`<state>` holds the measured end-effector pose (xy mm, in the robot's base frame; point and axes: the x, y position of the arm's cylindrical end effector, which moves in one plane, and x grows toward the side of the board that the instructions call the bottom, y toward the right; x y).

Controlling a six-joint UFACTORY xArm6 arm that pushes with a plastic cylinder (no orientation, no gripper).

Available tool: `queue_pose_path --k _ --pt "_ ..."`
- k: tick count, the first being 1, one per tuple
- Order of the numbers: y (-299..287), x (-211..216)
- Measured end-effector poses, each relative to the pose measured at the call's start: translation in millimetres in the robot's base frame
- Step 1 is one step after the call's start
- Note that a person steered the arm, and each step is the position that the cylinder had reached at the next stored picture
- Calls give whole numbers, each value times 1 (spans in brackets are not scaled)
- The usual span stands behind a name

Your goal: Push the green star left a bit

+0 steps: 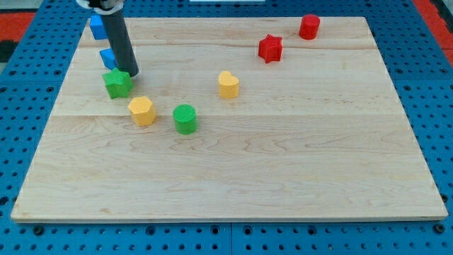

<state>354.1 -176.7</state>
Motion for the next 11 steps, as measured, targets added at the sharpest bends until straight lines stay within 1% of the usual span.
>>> queue_pose_path --k 1,2,4,6,8,11 --pt "0 14" --pt "4 14" --pt "68 6" --pt "69 6" --pt "89 5" --pt "89 5"
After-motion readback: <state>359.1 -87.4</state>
